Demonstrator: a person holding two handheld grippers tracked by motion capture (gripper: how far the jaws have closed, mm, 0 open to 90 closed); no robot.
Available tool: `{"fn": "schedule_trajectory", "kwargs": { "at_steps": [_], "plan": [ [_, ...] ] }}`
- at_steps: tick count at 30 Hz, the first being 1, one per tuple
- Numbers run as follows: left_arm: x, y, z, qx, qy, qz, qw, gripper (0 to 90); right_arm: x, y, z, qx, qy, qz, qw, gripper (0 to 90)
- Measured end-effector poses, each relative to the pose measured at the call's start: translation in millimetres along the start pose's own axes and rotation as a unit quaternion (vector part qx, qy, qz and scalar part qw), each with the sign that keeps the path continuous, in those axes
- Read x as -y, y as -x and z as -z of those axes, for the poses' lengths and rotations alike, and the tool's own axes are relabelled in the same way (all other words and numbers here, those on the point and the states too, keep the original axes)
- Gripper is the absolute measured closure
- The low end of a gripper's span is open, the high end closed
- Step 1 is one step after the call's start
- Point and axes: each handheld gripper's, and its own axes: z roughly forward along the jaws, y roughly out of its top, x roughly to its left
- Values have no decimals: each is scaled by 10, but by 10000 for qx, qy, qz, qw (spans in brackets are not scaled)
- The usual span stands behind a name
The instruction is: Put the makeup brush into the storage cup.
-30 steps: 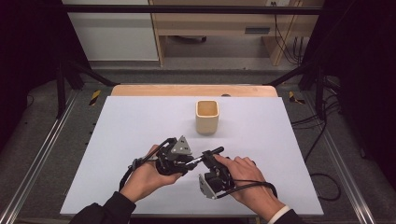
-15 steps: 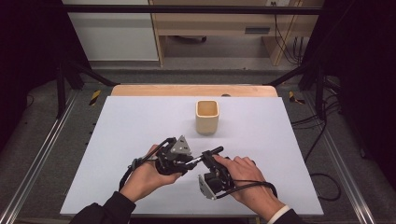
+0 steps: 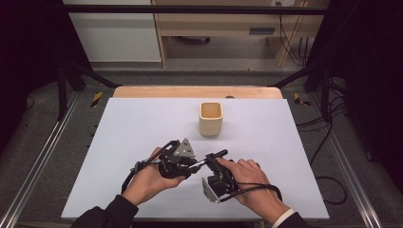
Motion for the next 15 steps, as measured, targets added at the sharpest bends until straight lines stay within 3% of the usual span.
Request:
{"fn": "schedule_trajectory", "kwargs": {
  "at_steps": [15],
  "plan": [
    [10,5,-15,39,-5,-3,10000,708,2,-15,1,-68,27,41,10000,721]
  ]
}}
